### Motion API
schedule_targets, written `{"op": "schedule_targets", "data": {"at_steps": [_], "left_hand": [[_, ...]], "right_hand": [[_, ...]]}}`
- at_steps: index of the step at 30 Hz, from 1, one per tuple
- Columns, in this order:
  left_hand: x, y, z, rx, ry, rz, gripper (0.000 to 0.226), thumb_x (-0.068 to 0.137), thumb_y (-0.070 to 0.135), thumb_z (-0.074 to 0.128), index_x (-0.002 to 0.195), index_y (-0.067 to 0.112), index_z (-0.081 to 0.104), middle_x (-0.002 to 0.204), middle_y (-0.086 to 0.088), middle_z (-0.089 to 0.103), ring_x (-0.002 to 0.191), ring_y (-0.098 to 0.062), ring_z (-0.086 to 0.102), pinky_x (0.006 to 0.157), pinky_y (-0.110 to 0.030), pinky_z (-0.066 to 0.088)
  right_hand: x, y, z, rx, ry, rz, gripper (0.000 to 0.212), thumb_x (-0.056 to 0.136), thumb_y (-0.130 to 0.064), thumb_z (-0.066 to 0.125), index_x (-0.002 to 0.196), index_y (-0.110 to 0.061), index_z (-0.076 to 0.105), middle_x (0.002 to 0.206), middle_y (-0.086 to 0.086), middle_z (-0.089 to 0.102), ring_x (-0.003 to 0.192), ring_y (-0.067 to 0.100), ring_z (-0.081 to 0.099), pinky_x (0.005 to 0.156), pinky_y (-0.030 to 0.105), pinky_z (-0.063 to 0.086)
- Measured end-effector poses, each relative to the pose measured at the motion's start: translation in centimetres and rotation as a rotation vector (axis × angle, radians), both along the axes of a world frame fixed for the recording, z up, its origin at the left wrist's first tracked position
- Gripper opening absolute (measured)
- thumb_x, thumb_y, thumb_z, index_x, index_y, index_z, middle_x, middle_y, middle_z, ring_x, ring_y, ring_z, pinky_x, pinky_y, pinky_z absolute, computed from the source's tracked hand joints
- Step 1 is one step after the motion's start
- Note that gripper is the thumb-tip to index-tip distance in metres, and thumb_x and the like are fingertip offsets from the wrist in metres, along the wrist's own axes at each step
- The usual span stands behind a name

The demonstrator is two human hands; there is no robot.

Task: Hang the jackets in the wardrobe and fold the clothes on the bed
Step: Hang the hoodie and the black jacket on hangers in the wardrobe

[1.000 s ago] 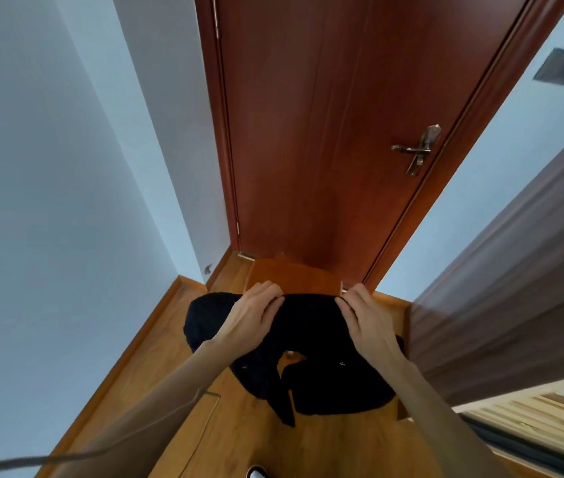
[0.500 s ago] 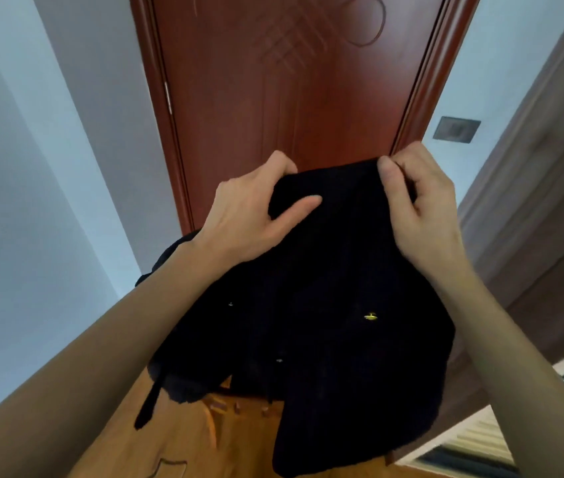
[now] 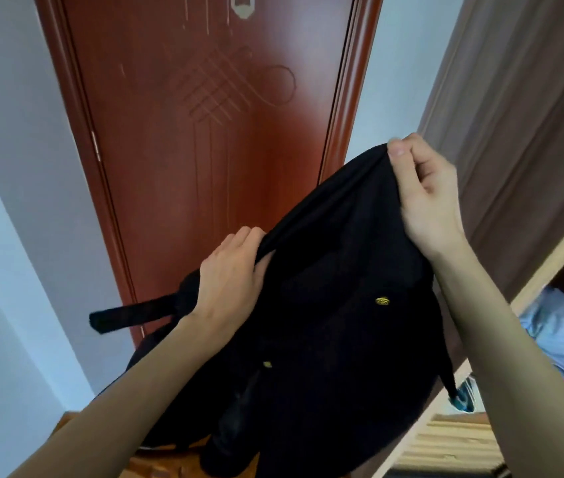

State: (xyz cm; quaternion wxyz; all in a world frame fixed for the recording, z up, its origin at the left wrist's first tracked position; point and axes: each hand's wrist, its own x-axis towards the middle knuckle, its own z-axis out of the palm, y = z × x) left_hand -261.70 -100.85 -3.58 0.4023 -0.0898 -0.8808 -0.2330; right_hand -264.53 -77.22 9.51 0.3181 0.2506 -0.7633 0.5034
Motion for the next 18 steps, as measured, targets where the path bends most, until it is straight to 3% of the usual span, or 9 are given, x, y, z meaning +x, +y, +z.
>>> {"op": "schedule_targets", "data": {"at_steps": [4, 8, 11, 14, 16, 18], "left_hand": [[-0.8, 3.5, 5.1, 0.128, 0.030, -0.164, 0.025, 0.105, 0.028, 0.055, 0.085, 0.014, 0.052, 0.070, 0.008, 0.053, 0.061, -0.017, 0.051, 0.058, -0.034, 0.036], [-0.5, 8.5, 10.5, 0.333, 0.025, -0.342, 0.036, 0.102, 0.032, 0.057, 0.071, 0.014, 0.049, 0.062, 0.007, 0.054, 0.061, -0.017, 0.053, 0.059, -0.035, 0.034], [0.0, 13.0, 12.6, 0.492, -0.071, -0.533, 0.049, 0.100, 0.025, 0.062, 0.060, 0.010, 0.036, 0.058, 0.002, 0.039, 0.059, -0.012, 0.036, 0.058, -0.035, 0.027], [0.9, 17.9, 12.7, 0.489, -0.152, -0.624, 0.055, 0.100, 0.020, 0.064, 0.057, 0.021, 0.029, 0.054, 0.008, 0.031, 0.056, -0.008, 0.030, 0.055, -0.032, 0.023], [1.2, 20.8, 12.2, 0.505, -0.194, -0.651, 0.057, 0.100, 0.017, 0.064, 0.056, 0.024, 0.029, 0.050, 0.013, 0.030, 0.053, -0.005, 0.028, 0.055, -0.029, 0.021], [1.4, 23.3, 11.9, 0.538, -0.232, -0.664, 0.055, 0.099, 0.015, 0.064, 0.056, 0.023, 0.031, 0.048, 0.013, 0.032, 0.051, -0.003, 0.029, 0.053, -0.025, 0.022]], "right_hand": [[0.1, 5.9, 1.6, 0.003, 0.002, -0.103, 0.043, 0.112, -0.030, 0.046, 0.082, 0.001, 0.051, 0.078, -0.001, 0.043, 0.073, 0.007, 0.040, 0.070, 0.027, 0.035], [1.1, 11.0, 2.0, 0.064, 0.024, -0.184, 0.036, 0.112, -0.027, 0.047, 0.076, -0.024, 0.046, 0.075, -0.013, 0.043, 0.072, 0.000, 0.041, 0.070, 0.022, 0.036], [2.0, 14.1, 0.3, 0.168, 0.042, -0.236, 0.035, 0.111, -0.026, 0.049, 0.079, -0.013, 0.052, 0.078, -0.006, 0.050, 0.075, 0.003, 0.047, 0.074, 0.024, 0.039], [3.1, 16.7, -2.0, 0.201, 0.036, -0.268, 0.033, 0.110, -0.026, 0.051, 0.080, -0.011, 0.053, 0.080, -0.004, 0.050, 0.076, 0.009, 0.050, 0.075, 0.036, 0.045], [4.2, 18.4, -3.4, 0.258, 0.060, -0.316, 0.022, 0.108, -0.024, 0.054, 0.091, -0.010, 0.060, 0.090, -0.001, 0.054, 0.086, 0.016, 0.056, 0.081, 0.043, 0.048], [6.0, 19.9, -4.4, 0.271, 0.144, -0.394, 0.014, 0.105, -0.022, 0.060, 0.112, -0.010, 0.062, 0.107, 0.002, 0.056, 0.100, 0.020, 0.056, 0.091, 0.038, 0.048]]}}
